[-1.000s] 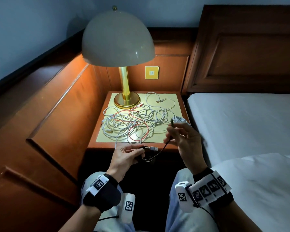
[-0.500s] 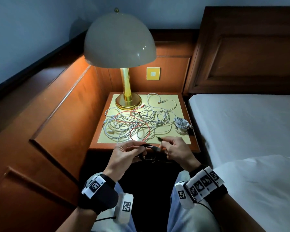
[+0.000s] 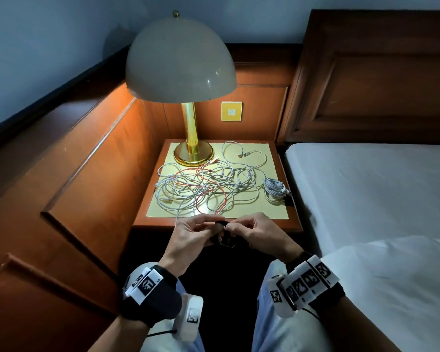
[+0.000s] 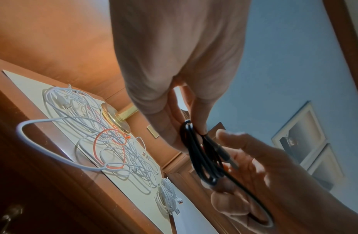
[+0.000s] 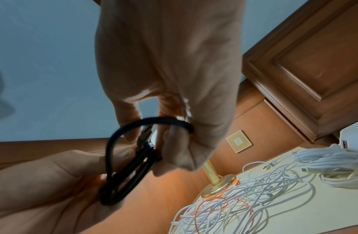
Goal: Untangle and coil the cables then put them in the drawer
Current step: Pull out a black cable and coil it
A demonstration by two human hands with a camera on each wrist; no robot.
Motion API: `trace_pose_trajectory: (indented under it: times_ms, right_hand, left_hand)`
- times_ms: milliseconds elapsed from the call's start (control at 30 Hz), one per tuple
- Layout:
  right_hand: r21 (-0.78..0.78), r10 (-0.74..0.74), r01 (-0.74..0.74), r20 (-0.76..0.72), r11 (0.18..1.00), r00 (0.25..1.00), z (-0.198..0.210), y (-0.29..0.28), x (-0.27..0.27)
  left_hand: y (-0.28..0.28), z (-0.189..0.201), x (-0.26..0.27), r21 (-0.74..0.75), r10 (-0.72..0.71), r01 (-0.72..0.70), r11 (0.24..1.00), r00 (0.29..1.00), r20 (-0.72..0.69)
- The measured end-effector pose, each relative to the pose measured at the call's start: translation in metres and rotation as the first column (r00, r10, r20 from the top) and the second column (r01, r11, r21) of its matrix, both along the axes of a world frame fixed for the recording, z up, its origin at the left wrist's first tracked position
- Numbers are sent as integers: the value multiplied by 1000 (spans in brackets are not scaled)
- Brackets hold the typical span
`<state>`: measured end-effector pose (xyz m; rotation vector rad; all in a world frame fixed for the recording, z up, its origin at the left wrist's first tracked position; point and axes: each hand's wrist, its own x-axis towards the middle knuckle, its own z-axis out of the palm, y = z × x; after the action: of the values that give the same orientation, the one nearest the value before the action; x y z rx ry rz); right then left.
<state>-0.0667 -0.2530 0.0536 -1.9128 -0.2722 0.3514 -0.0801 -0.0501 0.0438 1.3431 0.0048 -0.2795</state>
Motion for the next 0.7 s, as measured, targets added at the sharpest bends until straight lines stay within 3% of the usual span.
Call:
trace_pose_trajectory:
  times_ms: [133,267,400,500,700]
  right_hand:
    - [110,-4,4,-3,994,1000,0,-1,0]
    - [280,-106,131,-101,951,989,-3,5,-4]
    - [520,29,113,-258,847,966,-2,3,-7]
    - [497,124,-12,-194,867,973,-4,0,-8]
    - [303,-4,-15,61,953,998,-1,6,-7]
  left_hand:
    - [-1,2,0,-24,7,-8,1000,1000,-29]
    - [-2,3,0,-73,-1,-4,997,998,-68]
    - [-5,3,-2,-139,12,-25,990,996,-92]
    - [-4,1,-4,-132,16,-25,991,998,-65]
    - [-1,0,-2,-88,15,-18,996,999,-40]
